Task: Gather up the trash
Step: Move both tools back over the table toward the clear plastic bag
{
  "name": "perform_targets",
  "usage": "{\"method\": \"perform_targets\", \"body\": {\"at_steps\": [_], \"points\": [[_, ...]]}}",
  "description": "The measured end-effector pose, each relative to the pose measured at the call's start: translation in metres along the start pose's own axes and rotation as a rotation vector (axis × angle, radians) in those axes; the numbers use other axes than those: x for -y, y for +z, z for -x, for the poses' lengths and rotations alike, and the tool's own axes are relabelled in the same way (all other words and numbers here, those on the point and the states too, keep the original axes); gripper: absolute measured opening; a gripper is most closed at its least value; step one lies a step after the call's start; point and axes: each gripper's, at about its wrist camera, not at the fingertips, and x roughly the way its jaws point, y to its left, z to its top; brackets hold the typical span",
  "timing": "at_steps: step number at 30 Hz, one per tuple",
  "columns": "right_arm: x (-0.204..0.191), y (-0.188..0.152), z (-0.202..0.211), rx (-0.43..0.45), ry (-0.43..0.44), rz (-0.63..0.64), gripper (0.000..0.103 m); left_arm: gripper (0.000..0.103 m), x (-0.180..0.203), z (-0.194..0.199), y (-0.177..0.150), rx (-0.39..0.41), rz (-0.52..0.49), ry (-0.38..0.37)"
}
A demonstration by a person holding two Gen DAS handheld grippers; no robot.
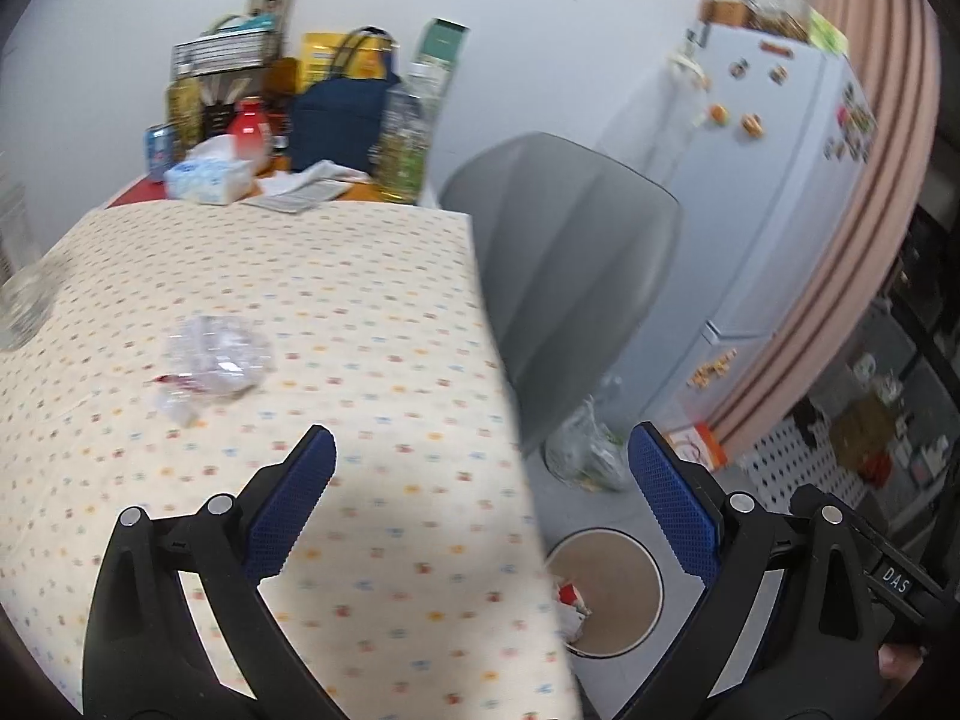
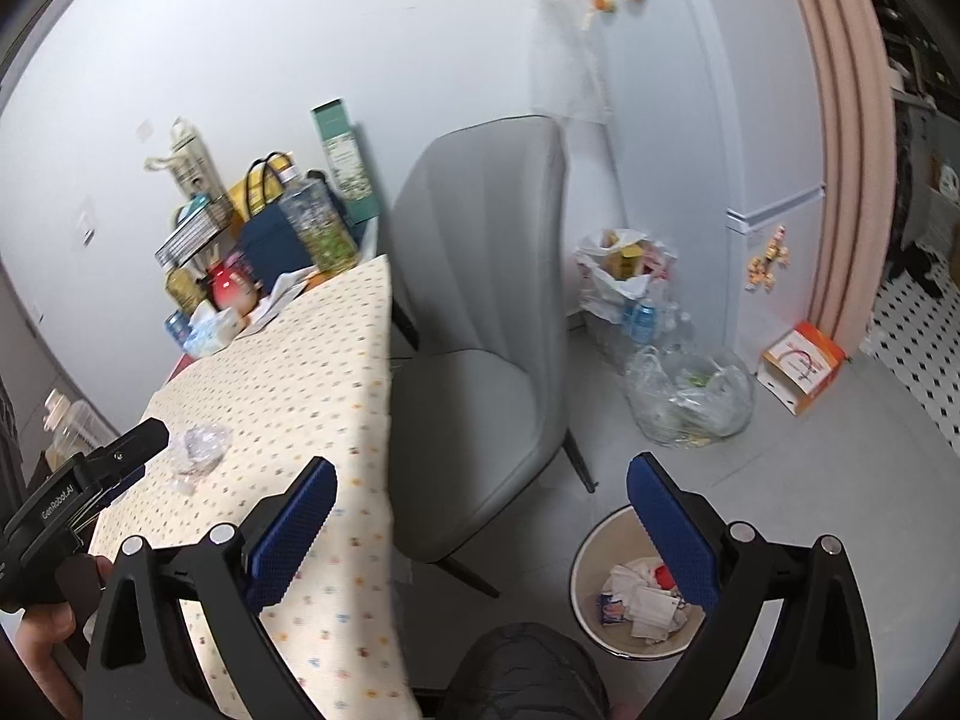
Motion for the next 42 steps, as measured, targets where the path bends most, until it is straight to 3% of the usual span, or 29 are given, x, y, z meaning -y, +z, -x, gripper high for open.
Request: {"method": "perform_targets", "body": {"at_steps": [19, 29, 42], "points": [[-0.142, -0.003, -0.036, -0.059, 0.148, 0.169, 0.095, 0.097, -0.16, 0.055, -0.006, 0.089, 0.236, 0.181], [-0.204, -0.008, -0.068, -0.113, 0.206, 0.244, 0.095, 0.097, -0.215, 0.057, -0.009, 0.094, 0.306, 0.251], [-0.275, -0.016, -0.135, -0.221, 0.256, 0.317, 0.095, 0.097, -0.267, 0.037, -0.018, 0.045, 0.358, 0.314]]}}
